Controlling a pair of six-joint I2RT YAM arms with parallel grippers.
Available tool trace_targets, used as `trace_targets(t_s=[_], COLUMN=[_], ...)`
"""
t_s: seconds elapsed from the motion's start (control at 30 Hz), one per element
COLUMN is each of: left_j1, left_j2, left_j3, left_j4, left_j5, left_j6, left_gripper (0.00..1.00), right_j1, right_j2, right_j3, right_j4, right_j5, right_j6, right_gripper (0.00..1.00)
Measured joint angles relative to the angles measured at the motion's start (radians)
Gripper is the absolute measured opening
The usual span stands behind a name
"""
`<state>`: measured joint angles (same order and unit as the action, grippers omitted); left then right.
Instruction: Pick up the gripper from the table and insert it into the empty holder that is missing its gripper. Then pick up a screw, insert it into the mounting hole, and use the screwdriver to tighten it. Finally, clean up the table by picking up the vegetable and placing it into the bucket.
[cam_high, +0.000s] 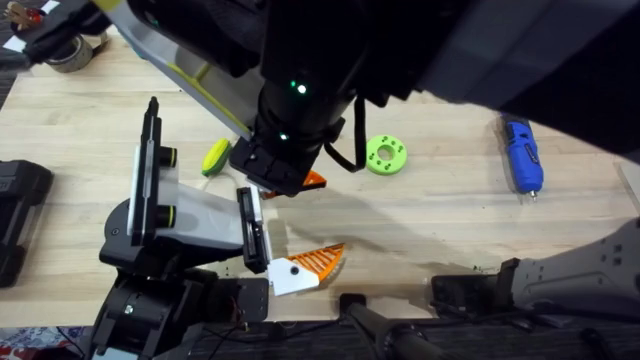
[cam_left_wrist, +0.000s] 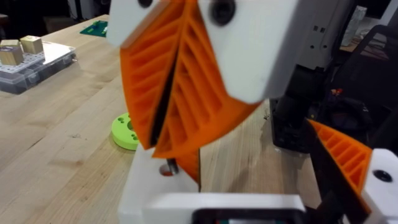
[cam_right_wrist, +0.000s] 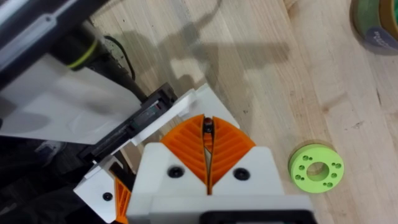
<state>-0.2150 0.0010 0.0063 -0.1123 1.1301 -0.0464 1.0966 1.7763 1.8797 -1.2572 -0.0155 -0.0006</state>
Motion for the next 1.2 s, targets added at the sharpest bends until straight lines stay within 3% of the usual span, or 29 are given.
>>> trace_targets(t_s=[0.87,1.2], left_j1=[0.000,0.000], left_j2=[0.000,0.000], left_j3=[0.000,0.000], left_j4=[0.000,0.000], left_j5=[0.002,0.002], left_j6=[-0.004,-0.004], left_gripper=[0.987,0.986], right_j1=[0.001,0.007], right_j2=[-0.084,-0.114], right_j3=[-0.004,-0.080], right_j4=[0.001,0.089], right_j5=[0.077,0.113], right_j6=[-0.009,0.001], right_gripper=[0.010,0.010])
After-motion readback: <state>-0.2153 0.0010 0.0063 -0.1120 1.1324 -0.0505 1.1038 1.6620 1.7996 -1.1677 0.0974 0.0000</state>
